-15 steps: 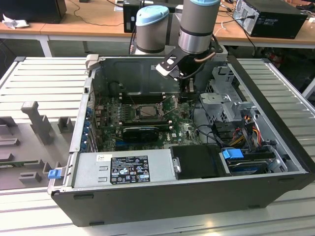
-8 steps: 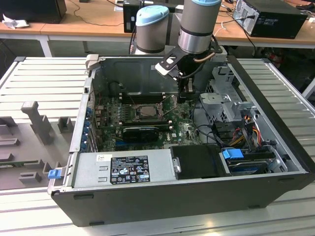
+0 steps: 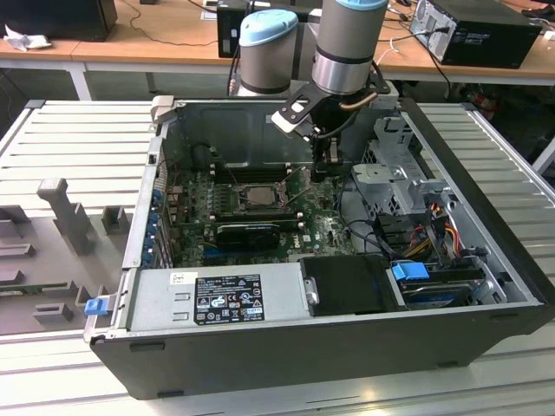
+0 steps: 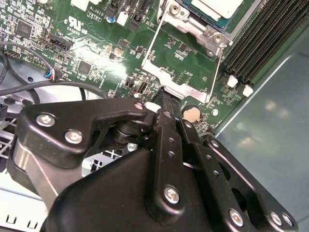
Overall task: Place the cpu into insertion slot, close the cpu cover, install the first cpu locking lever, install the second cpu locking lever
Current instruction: 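Close the cpu cover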
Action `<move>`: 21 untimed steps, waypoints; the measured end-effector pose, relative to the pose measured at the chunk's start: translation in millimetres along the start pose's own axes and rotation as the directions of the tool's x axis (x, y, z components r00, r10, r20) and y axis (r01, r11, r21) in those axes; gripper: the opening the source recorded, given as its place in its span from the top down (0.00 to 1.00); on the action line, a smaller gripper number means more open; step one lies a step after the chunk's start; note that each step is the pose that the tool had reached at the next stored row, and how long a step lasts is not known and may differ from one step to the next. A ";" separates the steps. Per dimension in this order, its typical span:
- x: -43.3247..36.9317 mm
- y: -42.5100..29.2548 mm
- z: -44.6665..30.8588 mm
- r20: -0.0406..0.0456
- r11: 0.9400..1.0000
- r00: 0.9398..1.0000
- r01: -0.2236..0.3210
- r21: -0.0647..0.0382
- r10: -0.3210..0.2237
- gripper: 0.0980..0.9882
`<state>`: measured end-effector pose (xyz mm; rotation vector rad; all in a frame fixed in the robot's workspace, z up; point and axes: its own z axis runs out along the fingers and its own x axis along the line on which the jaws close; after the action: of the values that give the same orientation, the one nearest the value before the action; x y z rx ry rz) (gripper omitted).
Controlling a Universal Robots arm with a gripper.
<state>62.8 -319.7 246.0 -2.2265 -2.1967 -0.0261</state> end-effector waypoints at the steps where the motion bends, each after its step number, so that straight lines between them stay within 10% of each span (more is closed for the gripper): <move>1: 0.0 -0.4 0.0 0.000 1.000 1.000 0.000 0.000 0.000 0.99; 21: -0.1 -7.1 0.0 0.000 1.000 1.000 0.000 0.000 0.000 0.99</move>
<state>55.7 -319.7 246.0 -2.2265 -2.1967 -0.0262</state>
